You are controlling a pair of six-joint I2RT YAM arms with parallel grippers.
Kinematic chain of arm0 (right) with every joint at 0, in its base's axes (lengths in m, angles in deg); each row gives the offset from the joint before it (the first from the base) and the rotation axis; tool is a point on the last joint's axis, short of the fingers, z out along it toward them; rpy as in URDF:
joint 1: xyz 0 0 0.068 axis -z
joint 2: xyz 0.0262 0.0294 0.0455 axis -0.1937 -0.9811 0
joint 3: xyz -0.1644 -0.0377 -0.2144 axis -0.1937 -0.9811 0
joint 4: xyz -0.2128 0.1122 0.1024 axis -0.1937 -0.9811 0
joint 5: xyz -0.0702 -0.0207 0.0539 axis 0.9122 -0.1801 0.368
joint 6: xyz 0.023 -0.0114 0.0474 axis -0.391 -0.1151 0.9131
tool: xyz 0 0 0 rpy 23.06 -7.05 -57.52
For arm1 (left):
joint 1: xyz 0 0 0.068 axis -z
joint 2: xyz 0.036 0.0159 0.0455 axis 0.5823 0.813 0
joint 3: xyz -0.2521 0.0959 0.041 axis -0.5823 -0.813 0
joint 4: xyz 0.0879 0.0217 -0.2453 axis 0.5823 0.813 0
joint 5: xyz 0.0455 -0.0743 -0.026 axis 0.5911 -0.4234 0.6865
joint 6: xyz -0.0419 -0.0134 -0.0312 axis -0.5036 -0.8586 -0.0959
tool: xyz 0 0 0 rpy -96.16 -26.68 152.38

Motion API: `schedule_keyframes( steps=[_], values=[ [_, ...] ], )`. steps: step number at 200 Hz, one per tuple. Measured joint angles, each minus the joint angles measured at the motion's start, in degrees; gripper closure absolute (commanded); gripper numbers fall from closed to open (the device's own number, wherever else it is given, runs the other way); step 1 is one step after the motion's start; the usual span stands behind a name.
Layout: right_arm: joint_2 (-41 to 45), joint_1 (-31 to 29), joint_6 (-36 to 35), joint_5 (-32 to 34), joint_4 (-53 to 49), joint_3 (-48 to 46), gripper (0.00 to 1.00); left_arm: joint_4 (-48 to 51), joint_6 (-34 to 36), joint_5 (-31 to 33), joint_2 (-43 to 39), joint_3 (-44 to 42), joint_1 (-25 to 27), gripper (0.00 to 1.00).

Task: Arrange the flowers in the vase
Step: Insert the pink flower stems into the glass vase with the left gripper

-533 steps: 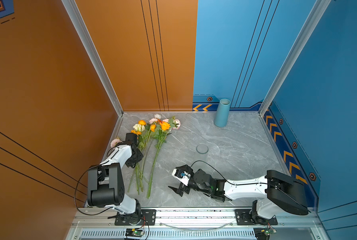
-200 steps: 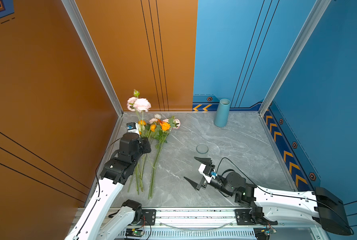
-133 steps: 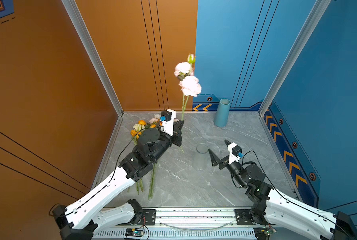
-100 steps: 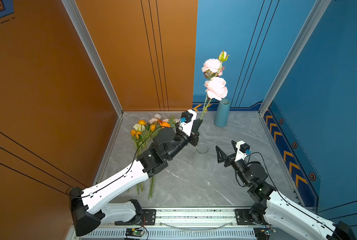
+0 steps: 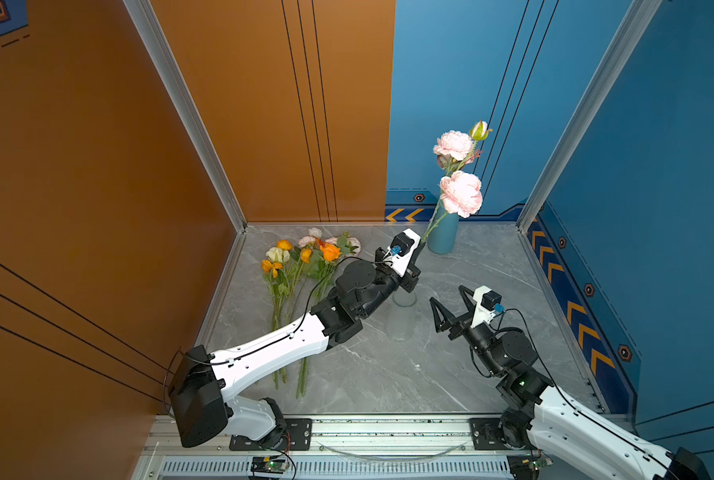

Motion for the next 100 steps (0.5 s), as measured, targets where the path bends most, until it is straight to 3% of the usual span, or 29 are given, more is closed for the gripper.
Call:
schedule_keyframes(
  steps=[100],
  values=[
    [-3.5,-0.6,-0.2,-3.5,1.5,0.0,0.0,-4.3,-3.5,0.0,0.5,-13.0,-0.4,1.0]
  ],
)
